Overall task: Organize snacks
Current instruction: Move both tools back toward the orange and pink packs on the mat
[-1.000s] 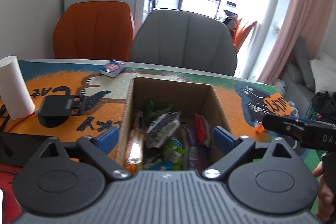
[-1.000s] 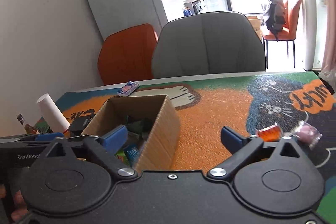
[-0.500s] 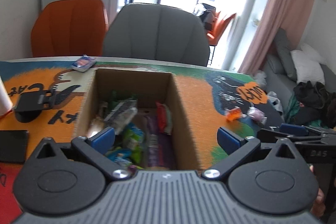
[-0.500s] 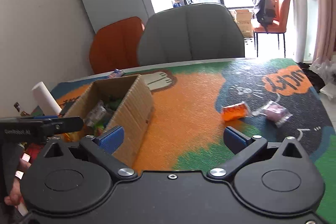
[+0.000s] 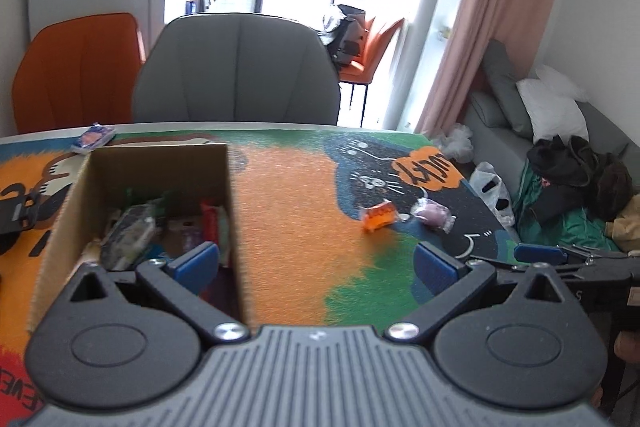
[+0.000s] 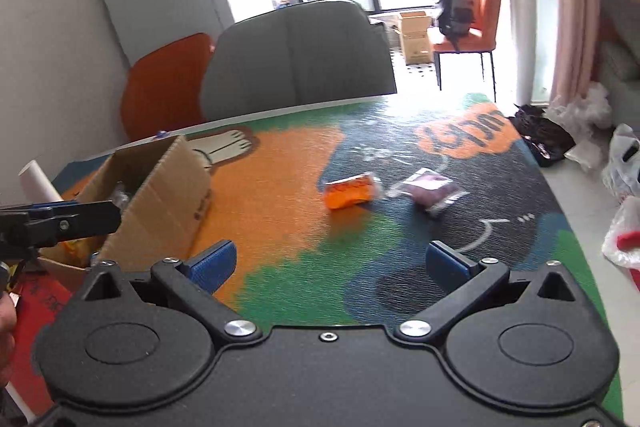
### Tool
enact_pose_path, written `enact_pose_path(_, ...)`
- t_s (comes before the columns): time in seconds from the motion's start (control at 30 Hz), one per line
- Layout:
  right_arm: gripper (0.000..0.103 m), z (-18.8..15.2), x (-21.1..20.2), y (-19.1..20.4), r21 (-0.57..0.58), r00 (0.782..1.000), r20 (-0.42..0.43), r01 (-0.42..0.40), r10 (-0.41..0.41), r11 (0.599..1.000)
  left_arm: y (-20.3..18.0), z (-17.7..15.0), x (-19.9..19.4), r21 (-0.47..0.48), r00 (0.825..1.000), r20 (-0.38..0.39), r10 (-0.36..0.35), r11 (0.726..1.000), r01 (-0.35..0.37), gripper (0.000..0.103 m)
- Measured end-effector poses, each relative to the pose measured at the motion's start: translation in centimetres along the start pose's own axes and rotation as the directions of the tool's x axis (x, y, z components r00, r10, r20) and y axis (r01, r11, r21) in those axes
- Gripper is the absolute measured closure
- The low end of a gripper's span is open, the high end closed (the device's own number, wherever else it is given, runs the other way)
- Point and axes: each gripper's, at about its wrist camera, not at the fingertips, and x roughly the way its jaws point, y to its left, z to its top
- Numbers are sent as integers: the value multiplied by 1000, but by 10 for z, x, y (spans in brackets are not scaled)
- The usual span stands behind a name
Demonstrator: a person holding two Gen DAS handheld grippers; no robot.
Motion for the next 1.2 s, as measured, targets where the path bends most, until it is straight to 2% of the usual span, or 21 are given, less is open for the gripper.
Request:
enact_pose_path(0.47,0,7,-5,-53,54,999,38,35,-37,998,-44,1,42,36,999,-41,-10,999,11,0)
enact_pose_path(0.87,0,22,26,-87,66,998,53,27,-30,997,-55,15,95,4,999,-35,6,1000,-6,3)
enact_pose_path(0.97,3,25,39,-92,62,999,45,20,-23,998,-60,18,112,17,999,-33,11,1000,-11,5)
enact_pose_path(1.2,19,33,67,-99,61,1000,18,-2,1,998,-68,24,155,43,998,-61,9,999,-6,15)
